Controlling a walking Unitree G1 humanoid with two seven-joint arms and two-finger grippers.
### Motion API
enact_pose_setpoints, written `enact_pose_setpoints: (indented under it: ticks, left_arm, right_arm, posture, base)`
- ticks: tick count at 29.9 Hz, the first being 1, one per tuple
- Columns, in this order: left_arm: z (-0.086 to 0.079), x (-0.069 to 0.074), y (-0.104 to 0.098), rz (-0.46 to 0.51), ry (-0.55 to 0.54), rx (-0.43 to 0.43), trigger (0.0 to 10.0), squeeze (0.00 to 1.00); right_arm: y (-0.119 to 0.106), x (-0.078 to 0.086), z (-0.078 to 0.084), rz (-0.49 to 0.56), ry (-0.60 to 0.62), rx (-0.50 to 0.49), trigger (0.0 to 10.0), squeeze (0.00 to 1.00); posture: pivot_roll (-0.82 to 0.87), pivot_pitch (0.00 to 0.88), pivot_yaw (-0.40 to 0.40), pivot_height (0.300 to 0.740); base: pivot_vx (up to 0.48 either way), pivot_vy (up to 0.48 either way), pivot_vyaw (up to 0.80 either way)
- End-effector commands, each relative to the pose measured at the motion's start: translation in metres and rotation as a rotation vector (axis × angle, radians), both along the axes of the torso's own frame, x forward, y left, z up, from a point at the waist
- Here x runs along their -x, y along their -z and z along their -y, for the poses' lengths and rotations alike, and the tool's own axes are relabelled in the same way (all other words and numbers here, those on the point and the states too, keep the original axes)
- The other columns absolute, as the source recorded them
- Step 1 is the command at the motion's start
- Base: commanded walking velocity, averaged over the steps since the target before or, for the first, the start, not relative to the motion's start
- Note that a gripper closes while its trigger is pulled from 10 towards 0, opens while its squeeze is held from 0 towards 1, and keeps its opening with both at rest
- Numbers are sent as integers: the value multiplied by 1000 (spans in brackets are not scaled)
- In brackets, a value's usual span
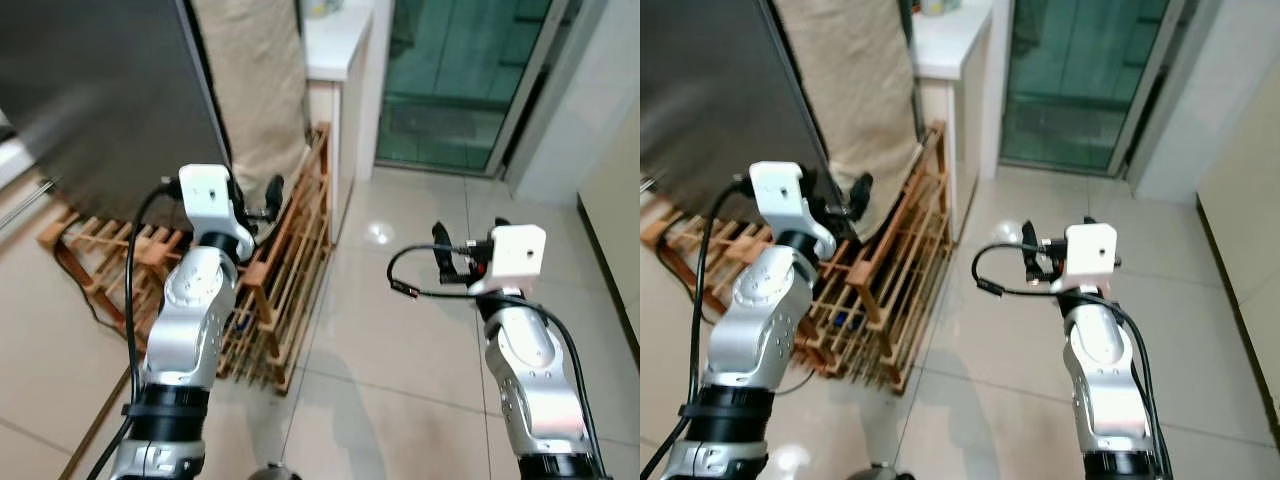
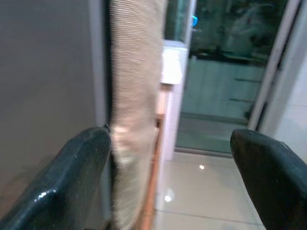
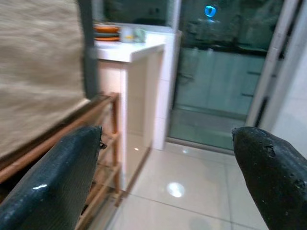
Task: Restocking fridge
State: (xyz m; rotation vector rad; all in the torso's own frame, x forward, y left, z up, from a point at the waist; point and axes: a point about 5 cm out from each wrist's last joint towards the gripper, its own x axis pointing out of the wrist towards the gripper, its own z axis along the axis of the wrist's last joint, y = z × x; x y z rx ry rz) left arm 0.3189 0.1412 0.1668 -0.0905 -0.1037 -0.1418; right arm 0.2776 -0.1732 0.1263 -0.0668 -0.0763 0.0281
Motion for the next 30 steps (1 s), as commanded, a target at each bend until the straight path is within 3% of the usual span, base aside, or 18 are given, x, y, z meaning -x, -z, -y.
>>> enact_pose_setpoints:
  ticks: [1,7,12,15,17,20,22,27,30]
  left_arm:
    - [1,-1,-4,22,4,-18,10000,0]
    - [3,-5,-7,26,8,-19,10000,0]
    - [2,0,-2,10,32,-32,10000,0]
    - [-9,27,7,6,83,-73,10000,0]
    - [-26,50,15,-5,47,-45,10000,0]
    - [-35,64,18,-20,-21,-27,10000,0]
    - [-32,72,15,-9,-34,-36,10000,0]
    - [-18,62,6,34,-6,-29,10000,0]
    - [-17,56,4,31,-26,-26,10000,0]
  right_arm:
    - [2,0,2,-3,11,-5,10000,0]
    - [2,0,1,-3,10,-2,10000,0]
    - [-1,5,5,13,47,-6,10000,0]
    - [-13,25,2,66,22,18,10000,0]
    - [-8,46,6,61,15,39,10000,0]
    - [0,58,14,16,46,19,10000,0]
    - [-1,68,25,21,100,6,10000,0]
    - [-2,65,26,30,85,45,10000,0]
    - [0,59,24,32,83,48,10000,0]
  posture:
    - [-64,0,63,740]
    - [-67,0,64,740]
    - [-65,0,69,740]
    - [-65,0,77,740]
    - [-65,0,75,740]
    - [-65,0,65,740]
    - [-56,0,50,740]
    - [-61,0,46,740]
    - [-64,0,50,740]
  base:
    - [0,0,0]
    - [0,0,0]
    - [0,0,0]
    - [0,0,0]
    - [0,0,0]
    - [0,0,0]
    - [0,0,0]
    - [0,0,0]
    - [480,0,0]
